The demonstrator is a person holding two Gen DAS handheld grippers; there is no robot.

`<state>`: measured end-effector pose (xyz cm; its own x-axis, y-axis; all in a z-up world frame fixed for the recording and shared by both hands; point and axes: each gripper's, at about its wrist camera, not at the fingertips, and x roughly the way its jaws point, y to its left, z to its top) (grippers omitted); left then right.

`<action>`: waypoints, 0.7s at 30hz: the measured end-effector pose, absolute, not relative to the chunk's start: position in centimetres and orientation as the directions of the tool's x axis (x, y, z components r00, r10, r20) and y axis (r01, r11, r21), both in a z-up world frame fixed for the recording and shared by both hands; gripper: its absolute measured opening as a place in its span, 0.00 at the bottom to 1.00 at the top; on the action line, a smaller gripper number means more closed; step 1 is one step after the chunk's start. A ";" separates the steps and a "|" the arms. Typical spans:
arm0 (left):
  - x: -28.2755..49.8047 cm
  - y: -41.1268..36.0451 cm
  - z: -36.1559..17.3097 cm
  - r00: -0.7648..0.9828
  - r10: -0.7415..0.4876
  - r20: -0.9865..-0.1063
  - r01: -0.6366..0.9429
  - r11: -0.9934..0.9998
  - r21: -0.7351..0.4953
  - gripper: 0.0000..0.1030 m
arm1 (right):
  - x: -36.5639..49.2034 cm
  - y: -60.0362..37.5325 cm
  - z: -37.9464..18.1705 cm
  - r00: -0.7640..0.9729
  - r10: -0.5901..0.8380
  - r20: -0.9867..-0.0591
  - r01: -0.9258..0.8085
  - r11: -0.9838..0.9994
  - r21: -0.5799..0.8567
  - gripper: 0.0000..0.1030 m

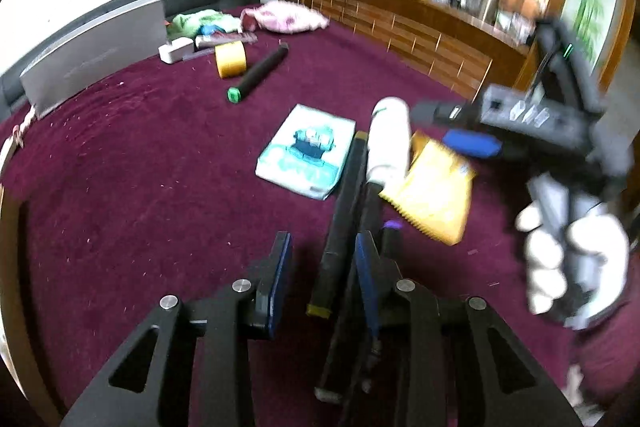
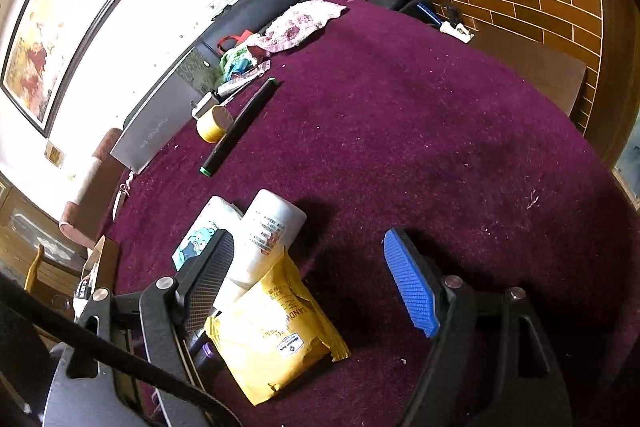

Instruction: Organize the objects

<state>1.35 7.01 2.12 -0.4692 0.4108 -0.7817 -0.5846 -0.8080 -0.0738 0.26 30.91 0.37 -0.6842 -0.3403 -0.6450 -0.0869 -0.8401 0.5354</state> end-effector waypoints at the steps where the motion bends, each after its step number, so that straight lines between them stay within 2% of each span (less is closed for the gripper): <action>1: 1.2 7.1 2.1 -0.489 0.406 -0.772 -0.582 -0.811 -0.058 0.27 | 0.3 30.9 0.4 -0.685 -0.342 -0.643 -0.086 -0.839 0.538 0.76; 3: 0.6 7.8 1.7 -0.476 0.382 -0.792 -0.592 -0.805 -0.032 0.27 | 0.3 31.0 0.3 -0.685 -0.347 -0.640 -0.084 -0.835 0.544 0.77; 5: 0.5 8.7 1.1 -0.492 0.331 -0.805 -0.606 -0.795 0.043 0.27 | 0.3 31.1 0.3 -0.685 -0.352 -0.638 -0.083 -0.832 0.548 0.77; 9: 1.1 9.9 1.3 -0.465 0.355 -0.811 -0.653 -0.756 0.043 0.27 | 0.2 31.3 0.2 -0.685 -0.368 -0.628 -0.080 -0.820 0.567 0.78; 11: 1.2 10.7 1.1 -0.497 0.337 -0.799 -0.653 -0.752 0.089 0.27 | 0.3 31.5 0.2 -0.686 -0.379 -0.621 -0.079 -0.810 0.581 0.79; 12: 1.0 10.9 1.0 -0.504 0.328 -0.799 -0.648 -0.755 0.099 0.29 | 0.3 31.6 0.1 -0.687 -0.385 -0.617 -0.077 -0.805 0.588 0.79; 14: 0.4 11.2 0.9 -0.529 0.308 -0.791 -0.620 -0.777 0.113 0.48 | 0.3 31.6 0.1 -0.688 -0.389 -0.612 -0.074 -0.802 0.592 0.80; 17: 0.1 10.7 0.8 -0.529 0.314 -0.788 -0.602 -0.793 0.088 0.51 | 0.3 31.5 0.1 -0.691 -0.392 -0.607 -0.066 -0.802 0.593 0.83; 18: 0.1 10.6 0.9 -0.521 0.320 -0.792 -0.603 -0.794 0.076 0.49 | 0.4 31.5 0.1 -0.693 -0.393 -0.605 -0.063 -0.802 0.594 0.84; 20: 0.2 10.1 1.0 -0.484 0.354 -0.800 -0.609 -0.793 0.018 0.17 | 0.4 31.5 0.1 -0.698 -0.397 -0.596 -0.061 -0.796 0.602 0.86; 21: 0.4 9.9 1.2 -0.475 0.356 -0.805 -0.610 -0.792 0.009 0.14 | 0.4 31.6 0.1 -0.704 -0.402 -0.586 -0.064 -0.786 0.615 0.87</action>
<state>0.37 9.88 1.19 -0.4751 0.3564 -0.8045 -0.6103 -0.7922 0.0094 0.42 31.61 0.06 -0.7040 -0.4015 -0.5858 -0.0641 -0.7856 0.6154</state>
